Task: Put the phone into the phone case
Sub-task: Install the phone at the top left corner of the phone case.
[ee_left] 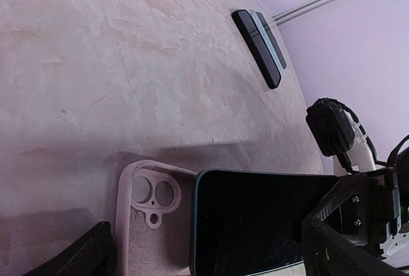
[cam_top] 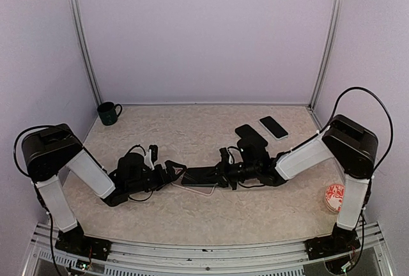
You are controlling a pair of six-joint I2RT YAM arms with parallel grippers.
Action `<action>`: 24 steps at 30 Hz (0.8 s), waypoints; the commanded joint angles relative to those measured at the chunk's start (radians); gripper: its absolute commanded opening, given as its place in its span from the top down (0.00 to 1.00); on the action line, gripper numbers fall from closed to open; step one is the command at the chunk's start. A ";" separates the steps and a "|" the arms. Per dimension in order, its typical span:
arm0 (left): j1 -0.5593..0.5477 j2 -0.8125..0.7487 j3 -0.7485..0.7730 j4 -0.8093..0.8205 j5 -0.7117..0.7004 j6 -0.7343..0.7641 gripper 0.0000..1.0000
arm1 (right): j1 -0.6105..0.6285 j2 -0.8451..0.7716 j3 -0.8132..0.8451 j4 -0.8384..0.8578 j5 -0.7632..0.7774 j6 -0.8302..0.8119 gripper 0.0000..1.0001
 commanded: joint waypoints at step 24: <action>-0.045 0.056 0.020 0.054 0.027 -0.020 0.01 | -0.021 0.118 0.021 0.206 -0.092 0.109 1.00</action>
